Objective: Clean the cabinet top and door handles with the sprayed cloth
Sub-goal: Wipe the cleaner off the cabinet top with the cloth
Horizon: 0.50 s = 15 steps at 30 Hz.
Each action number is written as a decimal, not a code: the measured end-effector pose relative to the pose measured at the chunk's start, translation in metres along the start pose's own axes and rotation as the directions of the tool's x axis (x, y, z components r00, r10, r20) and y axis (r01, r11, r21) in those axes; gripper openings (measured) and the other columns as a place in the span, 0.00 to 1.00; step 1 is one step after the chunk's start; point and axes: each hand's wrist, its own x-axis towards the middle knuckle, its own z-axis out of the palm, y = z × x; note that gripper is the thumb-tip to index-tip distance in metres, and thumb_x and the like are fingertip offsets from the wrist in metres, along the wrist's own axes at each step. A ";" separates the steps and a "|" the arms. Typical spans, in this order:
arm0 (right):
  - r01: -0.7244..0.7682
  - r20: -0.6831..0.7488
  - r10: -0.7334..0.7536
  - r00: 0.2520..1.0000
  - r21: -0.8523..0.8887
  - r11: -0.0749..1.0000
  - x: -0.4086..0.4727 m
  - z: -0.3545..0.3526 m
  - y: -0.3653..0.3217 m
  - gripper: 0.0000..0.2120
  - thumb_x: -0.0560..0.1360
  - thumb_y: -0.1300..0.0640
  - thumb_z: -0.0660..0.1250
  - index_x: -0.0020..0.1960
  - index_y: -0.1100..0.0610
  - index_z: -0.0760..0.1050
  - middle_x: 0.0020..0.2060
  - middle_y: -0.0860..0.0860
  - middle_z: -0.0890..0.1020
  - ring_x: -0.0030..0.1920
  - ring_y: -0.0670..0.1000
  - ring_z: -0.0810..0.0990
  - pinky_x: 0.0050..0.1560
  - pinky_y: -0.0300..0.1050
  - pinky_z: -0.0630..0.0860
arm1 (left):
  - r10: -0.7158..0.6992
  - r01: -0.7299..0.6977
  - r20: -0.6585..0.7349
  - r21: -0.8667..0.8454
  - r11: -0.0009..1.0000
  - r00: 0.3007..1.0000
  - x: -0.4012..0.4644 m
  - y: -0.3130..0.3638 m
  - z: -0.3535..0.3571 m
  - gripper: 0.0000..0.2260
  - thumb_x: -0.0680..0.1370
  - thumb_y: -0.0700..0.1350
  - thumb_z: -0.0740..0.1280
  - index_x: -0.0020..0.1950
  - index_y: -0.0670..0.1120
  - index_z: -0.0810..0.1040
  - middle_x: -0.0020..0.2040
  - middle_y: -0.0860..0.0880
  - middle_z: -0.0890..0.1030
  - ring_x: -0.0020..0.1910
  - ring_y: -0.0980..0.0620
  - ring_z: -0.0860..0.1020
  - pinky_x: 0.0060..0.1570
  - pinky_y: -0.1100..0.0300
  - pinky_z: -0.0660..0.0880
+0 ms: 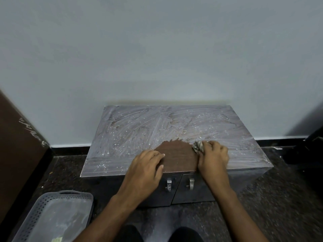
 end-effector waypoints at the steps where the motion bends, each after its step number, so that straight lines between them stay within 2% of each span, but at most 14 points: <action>1: 0.010 0.006 -0.010 1.000 0.006 1.000 -0.006 0.003 -0.015 0.18 0.78 0.56 0.66 0.67 0.57 0.75 0.63 0.58 0.76 0.61 0.59 0.69 0.62 0.57 0.69 | -0.012 0.012 -0.009 -0.001 1.000 1.000 0.000 0.000 0.000 0.17 0.80 0.49 0.65 0.69 0.49 0.75 0.63 0.56 0.77 0.65 0.59 0.71 0.68 0.62 0.64; 3: 0.127 0.041 -0.131 0.991 0.085 0.988 -0.026 0.010 -0.051 0.20 0.79 0.55 0.62 0.70 0.56 0.71 0.65 0.57 0.74 0.63 0.57 0.68 0.65 0.55 0.68 | -0.038 0.038 -0.036 -0.015 0.999 0.999 0.002 0.000 -0.002 0.16 0.79 0.48 0.66 0.67 0.48 0.76 0.62 0.55 0.78 0.63 0.58 0.72 0.67 0.63 0.64; 6: 0.361 0.069 -0.382 0.921 0.215 0.908 -0.047 0.020 -0.084 0.20 0.77 0.56 0.62 0.69 0.57 0.72 0.65 0.55 0.75 0.62 0.56 0.69 0.64 0.55 0.71 | -0.077 0.073 -0.081 -0.052 0.996 0.994 0.006 -0.006 -0.007 0.13 0.78 0.45 0.67 0.62 0.47 0.78 0.57 0.54 0.79 0.58 0.56 0.73 0.62 0.58 0.71; 8: 0.329 0.091 -0.358 0.929 0.237 0.914 -0.029 0.018 -0.080 0.19 0.79 0.56 0.64 0.69 0.55 0.73 0.67 0.54 0.74 0.63 0.55 0.68 0.66 0.53 0.69 | -0.104 0.099 -0.098 -0.054 0.994 0.990 0.004 -0.013 -0.013 0.13 0.77 0.44 0.67 0.62 0.46 0.78 0.57 0.53 0.79 0.58 0.54 0.73 0.61 0.57 0.72; 12: 0.145 0.120 -0.165 0.979 0.159 0.977 0.021 0.017 -0.063 0.20 0.79 0.53 0.66 0.70 0.55 0.72 0.69 0.56 0.71 0.65 0.56 0.66 0.68 0.54 0.67 | -0.130 0.128 -0.090 -0.031 0.991 0.987 -0.005 -0.027 -0.025 0.15 0.78 0.44 0.68 0.65 0.47 0.79 0.60 0.53 0.79 0.61 0.56 0.72 0.62 0.65 0.65; 15: 0.210 0.149 -0.231 0.961 0.145 0.967 0.009 0.019 -0.082 0.21 0.80 0.53 0.63 0.71 0.56 0.70 0.70 0.56 0.70 0.67 0.57 0.64 0.69 0.55 0.66 | -0.146 0.142 -0.092 -0.045 0.989 0.985 -0.005 -0.030 -0.027 0.16 0.78 0.44 0.67 0.66 0.46 0.77 0.61 0.52 0.78 0.61 0.55 0.71 0.64 0.63 0.67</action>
